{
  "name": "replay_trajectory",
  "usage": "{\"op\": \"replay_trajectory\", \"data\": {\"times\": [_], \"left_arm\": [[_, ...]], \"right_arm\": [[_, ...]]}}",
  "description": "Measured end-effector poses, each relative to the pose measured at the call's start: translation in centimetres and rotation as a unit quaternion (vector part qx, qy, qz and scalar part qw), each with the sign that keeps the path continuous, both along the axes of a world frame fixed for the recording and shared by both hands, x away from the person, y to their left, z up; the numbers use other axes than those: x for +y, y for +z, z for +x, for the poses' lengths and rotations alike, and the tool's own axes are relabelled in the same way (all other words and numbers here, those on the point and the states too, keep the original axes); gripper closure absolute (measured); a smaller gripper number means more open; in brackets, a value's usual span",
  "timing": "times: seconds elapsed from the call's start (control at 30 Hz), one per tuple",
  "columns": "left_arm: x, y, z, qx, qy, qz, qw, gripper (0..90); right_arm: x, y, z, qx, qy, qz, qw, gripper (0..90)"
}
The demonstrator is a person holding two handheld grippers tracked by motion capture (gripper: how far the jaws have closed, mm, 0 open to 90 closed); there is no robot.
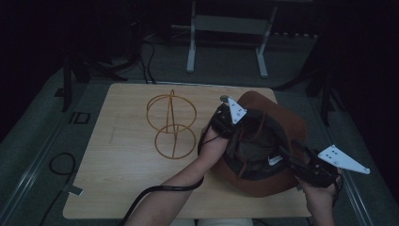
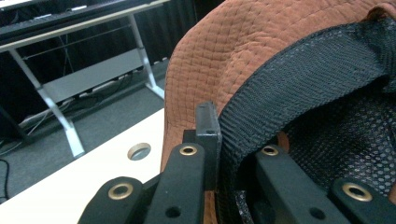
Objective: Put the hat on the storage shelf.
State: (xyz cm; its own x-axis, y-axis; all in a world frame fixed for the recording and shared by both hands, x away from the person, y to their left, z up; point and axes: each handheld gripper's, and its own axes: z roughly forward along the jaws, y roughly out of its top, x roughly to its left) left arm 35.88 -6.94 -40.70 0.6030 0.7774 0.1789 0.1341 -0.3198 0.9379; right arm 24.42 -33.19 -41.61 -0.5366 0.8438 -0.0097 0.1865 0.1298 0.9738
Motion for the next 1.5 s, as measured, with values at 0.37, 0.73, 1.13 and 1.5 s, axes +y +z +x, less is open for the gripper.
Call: {"op": "replay_trajectory", "data": {"times": [0.37,0.73,1.13,1.5], "left_arm": [[1.2,0.9,-0.7,-0.019,-0.004,-0.012,0.9997,87.6],[4.9,1.1,-1.3,-0.035,-0.05,-0.086,0.9944,87.5],[6.1,1.1,-3.2,-0.081,-0.203,-0.18,0.9591,87.4],[4.7,1.6,-4.8,-0.084,-0.265,-0.214,0.9362,87.4]], "right_arm": [[-1.1,2.4,-2.1,-0.038,0.033,0.02,0.9985,35.9],[-5.1,1.2,-1.4,-0.033,-0.058,0.003,0.9978,44.7],[-3.2,0.2,-0.6,-0.03,0.006,0.014,0.9994,45.3],[1.3,0.4,0.1,-0.046,0.098,0.026,0.9937,41.8]]}}
